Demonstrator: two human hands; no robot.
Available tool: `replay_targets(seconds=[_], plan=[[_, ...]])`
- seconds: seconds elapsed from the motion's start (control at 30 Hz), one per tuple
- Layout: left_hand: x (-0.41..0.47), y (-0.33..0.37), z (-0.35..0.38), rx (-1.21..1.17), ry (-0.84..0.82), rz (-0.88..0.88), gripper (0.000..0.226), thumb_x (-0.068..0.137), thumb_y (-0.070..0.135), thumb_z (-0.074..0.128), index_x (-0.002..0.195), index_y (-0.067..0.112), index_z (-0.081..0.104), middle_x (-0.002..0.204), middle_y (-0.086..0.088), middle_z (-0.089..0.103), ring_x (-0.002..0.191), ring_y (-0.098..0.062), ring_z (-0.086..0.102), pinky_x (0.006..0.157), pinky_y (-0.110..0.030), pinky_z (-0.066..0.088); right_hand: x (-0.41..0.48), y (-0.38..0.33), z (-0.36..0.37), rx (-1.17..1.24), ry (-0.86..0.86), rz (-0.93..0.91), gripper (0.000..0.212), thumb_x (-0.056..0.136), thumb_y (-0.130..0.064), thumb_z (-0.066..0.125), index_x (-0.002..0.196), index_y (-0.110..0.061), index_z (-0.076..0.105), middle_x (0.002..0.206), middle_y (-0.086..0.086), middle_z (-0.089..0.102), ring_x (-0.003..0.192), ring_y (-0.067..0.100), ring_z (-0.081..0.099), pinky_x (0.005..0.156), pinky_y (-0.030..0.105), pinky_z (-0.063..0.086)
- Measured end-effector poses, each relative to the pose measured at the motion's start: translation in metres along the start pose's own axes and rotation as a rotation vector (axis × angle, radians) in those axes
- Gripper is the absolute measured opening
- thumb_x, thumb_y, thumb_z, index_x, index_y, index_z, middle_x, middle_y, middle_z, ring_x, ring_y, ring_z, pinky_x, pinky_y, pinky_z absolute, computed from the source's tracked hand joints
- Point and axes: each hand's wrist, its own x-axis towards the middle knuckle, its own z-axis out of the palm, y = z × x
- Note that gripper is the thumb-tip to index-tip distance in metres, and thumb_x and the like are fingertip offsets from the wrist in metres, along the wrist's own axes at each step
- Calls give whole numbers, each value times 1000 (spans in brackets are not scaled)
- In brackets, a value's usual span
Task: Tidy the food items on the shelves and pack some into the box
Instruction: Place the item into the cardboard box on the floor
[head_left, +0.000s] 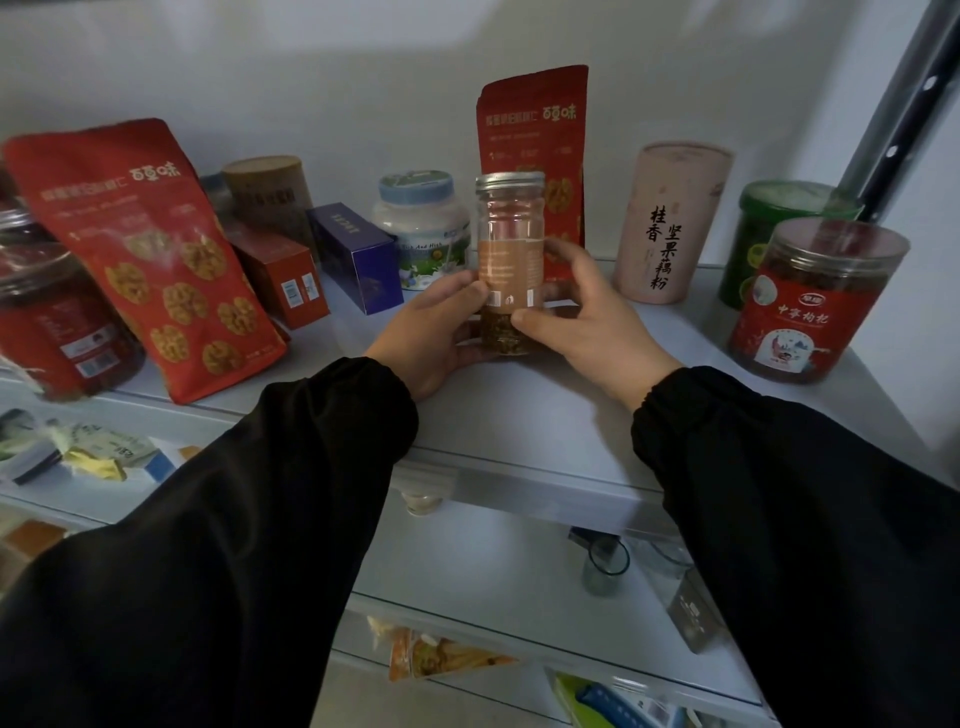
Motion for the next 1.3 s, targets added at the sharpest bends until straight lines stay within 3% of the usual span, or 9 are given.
replay_targets(seconds=[0.23, 0.37, 0.5, 0.67, 0.8, 0.9, 1.03, 1.2, 1.3], plan=[[-2, 0, -2, 26, -48, 24, 30, 109, 22, 49, 132, 12, 64, 130, -14, 70, 122, -33, 65, 94, -45, 59, 0, -1, 0, -29, -60, -23, 75, 88, -40, 79, 154, -35, 44, 135, -14, 65, 123, 2, 60, 107, 32, 51], [1, -3, -5, 26, -64, 35, 38, 110, 23, 46, 144, 8, 56, 142, -21, 61, 132, -41, 58, 102, -51, 56, 2, 0, 2, -7, -44, 10, 80, 83, -40, 70, 156, -35, 40, 126, -7, 69, 115, 5, 66, 102, 33, 54], [3, -4, -3, 10, -9, 30, 33, 112, 24, 42, 139, 14, 59, 140, -20, 63, 131, -44, 58, 106, -59, 51, 1, -2, -1, -4, -1, 2, 66, 98, -19, 68, 156, -33, 39, 110, -2, 64, 94, -9, 63, 84, 15, 53], [3, -3, -1, 15, 43, 24, 23, 112, 23, 42, 124, 13, 59, 132, -18, 67, 119, -37, 64, 100, -57, 56, -2, -5, -1, -14, 19, -15, 67, 95, -25, 75, 151, -38, 40, 103, -6, 61, 95, 7, 67, 88, 23, 57], [2, -1, -1, 29, 42, 11, 39, 111, 31, 43, 140, 7, 56, 131, -17, 69, 124, -38, 65, 100, -55, 56, -1, -4, 0, -29, -2, -12, 74, 91, -31, 80, 153, -36, 40, 104, 1, 66, 97, 14, 69, 92, 29, 57], [-1, -1, -3, 58, -25, 16, 47, 108, 36, 50, 144, 5, 54, 136, -23, 65, 128, -41, 61, 104, -56, 53, -1, -6, 3, -20, -37, -30, 53, 91, -28, 81, 138, -34, 57, 102, 8, 65, 95, 18, 68, 96, 40, 58], [1, 0, 0, 39, 60, 21, 43, 110, 32, 46, 143, 4, 53, 135, -23, 65, 127, -42, 61, 101, -56, 56, -2, -6, 3, 53, -12, -8, 42, 92, -23, 79, 126, -33, 56, 97, -11, 58, 88, 6, 61, 85, 27, 57], [2, -1, 0, 91, 76, 24, 41, 112, 27, 41, 143, 1, 50, 141, -24, 60, 124, -35, 63, 101, -52, 56, -2, -4, 2, 39, -5, 9, 49, 91, -16, 78, 125, -29, 44, 115, 2, 67, 102, 15, 69, 92, 35, 59], [1, -2, 0, 292, 119, 108, 36, 110, 26, 44, 134, 3, 59, 124, -12, 70, 112, -18, 69, 101, -37, 56, -3, -4, 1, -9, 19, 7, 59, 87, -18, 83, 128, -30, 42, 116, 3, 67, 101, 11, 70, 93, 31, 59]])
